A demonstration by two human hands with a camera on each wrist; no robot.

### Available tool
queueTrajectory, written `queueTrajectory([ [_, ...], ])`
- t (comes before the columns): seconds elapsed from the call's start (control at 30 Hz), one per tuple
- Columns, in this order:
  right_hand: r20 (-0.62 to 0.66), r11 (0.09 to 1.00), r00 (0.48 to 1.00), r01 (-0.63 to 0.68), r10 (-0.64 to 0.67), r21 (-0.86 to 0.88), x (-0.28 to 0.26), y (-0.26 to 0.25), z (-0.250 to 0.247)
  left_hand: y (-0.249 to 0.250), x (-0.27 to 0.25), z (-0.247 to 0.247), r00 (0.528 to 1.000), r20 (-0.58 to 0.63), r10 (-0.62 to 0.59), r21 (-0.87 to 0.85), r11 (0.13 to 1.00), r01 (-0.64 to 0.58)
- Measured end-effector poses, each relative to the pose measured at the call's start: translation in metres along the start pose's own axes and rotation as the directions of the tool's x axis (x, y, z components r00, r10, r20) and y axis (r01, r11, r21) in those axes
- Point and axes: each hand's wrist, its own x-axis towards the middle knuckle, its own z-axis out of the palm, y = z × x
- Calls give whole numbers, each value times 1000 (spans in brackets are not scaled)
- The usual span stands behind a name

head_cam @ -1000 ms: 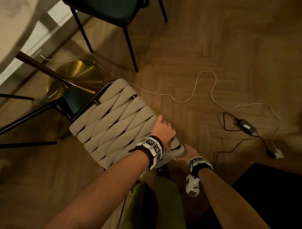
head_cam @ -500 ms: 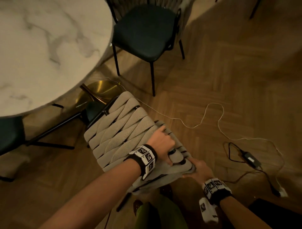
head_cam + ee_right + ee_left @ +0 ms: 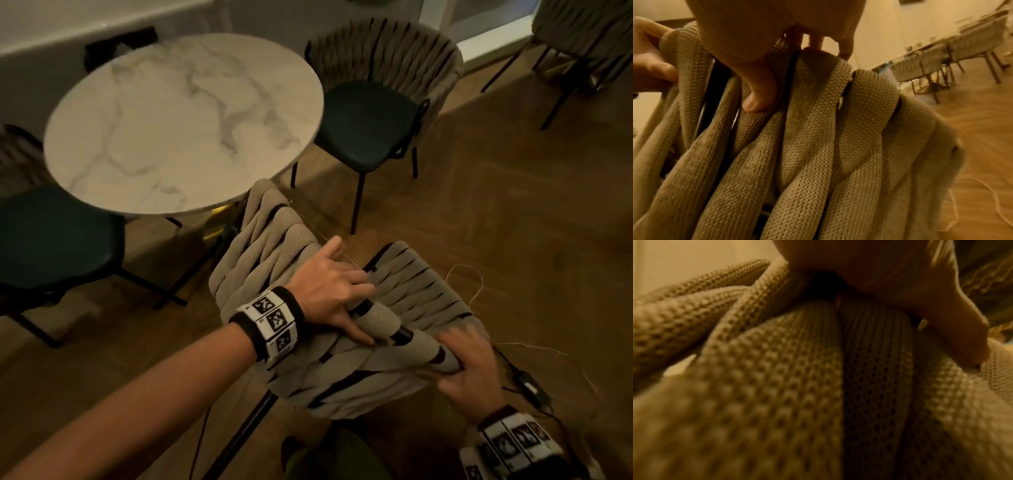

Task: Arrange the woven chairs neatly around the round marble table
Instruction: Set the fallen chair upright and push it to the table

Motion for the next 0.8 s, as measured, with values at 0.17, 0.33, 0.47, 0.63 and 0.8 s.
queueTrajectory([
  [0.17, -34, 977, 977, 213, -213, 15, -24, -60, 22, 2, -84, -11, 987, -160, -24, -26, 999, 20],
  [0.33, 292, 958, 929, 268, -229, -99, -48, -38, 52, 12, -155, -4, 995, -41, -92, -31, 995, 91],
  [0.47, 451, 984, 881, 174, -139, -36, -52, -18, 75, 23, -182, 16, 991, 45, -127, -31, 991, 128],
  [0.63, 478, 966, 855, 254, -202, -45, -33, -34, 81, 17, -207, 11, 984, -19, -179, -15, 984, 179],
  [0.8, 503, 889, 810, 430, -302, -159, -5, -62, 65, 17, -246, 6, 953, -88, -289, -40, 957, 286],
])
